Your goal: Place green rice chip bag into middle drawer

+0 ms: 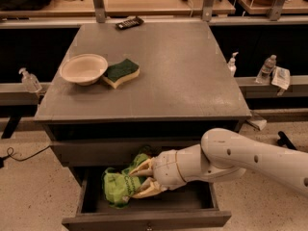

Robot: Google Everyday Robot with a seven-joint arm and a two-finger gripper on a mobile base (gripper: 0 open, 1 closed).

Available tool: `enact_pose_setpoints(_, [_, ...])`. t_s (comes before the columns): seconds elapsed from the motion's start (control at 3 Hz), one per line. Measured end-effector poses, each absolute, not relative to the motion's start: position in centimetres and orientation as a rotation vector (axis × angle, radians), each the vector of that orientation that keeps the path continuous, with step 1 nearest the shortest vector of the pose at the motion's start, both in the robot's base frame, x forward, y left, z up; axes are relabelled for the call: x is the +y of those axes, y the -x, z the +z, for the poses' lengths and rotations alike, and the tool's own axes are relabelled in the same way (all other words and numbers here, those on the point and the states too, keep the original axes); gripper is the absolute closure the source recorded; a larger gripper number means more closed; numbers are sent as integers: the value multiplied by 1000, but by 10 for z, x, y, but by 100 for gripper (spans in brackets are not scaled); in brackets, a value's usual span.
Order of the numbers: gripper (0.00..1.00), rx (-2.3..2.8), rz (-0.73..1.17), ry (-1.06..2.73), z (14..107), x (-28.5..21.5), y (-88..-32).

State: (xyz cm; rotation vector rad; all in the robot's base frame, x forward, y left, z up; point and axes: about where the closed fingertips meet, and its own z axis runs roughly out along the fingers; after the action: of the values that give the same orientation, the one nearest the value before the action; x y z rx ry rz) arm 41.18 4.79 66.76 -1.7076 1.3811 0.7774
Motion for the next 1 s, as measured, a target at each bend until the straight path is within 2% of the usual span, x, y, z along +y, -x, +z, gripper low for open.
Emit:
enact_pose_setpoints(0.33, [100,1412,806,1699,654,47,-391])
enact_pose_setpoints(1.0, [100,1470,816,1676,632,37,-395])
